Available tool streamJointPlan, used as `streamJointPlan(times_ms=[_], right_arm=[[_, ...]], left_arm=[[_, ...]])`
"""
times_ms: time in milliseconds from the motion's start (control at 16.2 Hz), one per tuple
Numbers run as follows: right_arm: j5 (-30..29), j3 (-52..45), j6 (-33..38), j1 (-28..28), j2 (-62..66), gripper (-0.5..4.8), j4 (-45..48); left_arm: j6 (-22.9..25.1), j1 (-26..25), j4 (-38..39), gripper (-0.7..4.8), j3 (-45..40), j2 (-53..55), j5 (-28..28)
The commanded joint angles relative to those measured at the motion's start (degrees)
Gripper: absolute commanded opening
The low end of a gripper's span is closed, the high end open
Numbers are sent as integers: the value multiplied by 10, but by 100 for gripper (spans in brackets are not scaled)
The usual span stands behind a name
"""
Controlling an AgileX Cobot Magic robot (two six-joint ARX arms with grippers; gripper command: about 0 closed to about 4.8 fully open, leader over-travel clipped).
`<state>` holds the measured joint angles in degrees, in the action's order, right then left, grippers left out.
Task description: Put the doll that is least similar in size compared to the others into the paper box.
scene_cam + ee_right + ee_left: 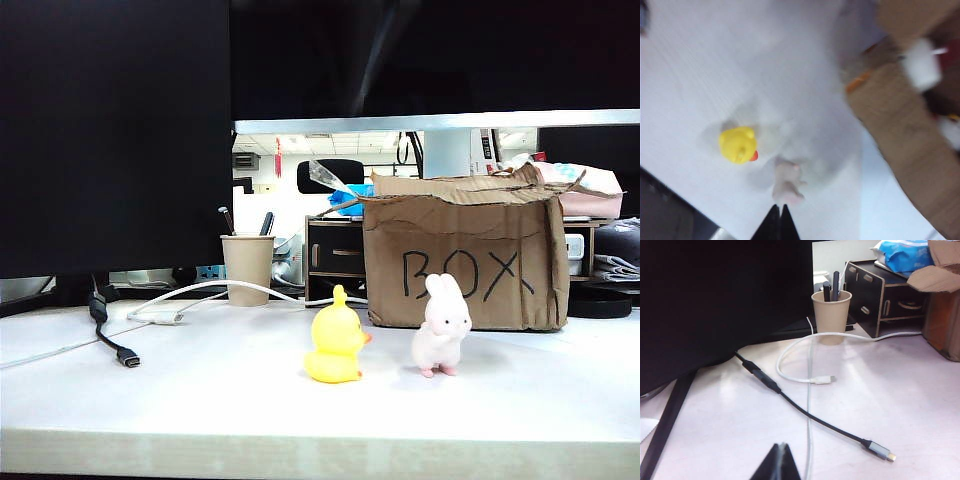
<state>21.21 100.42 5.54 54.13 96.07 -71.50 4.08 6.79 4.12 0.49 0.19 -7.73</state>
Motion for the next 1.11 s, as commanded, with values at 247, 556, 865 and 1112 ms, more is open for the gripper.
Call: streamJointPlan(times_ms=[247, 556, 865, 1112], right_arm=[[170, -11, 134, 93, -153, -5, -76], [278, -148, 251, 226, -297, -5, -78], [264, -248, 262, 256, -447, -5, -78], [265, -251, 262, 256, -522, -5, -77]], left_arm=[[0, -1, -3, -5, 1, 0, 0], [0, -1, -3, -5, 1, 0, 0], [0, -1, -3, -5, 1, 0, 0], [0, -1, -3, -5, 1, 0, 0]])
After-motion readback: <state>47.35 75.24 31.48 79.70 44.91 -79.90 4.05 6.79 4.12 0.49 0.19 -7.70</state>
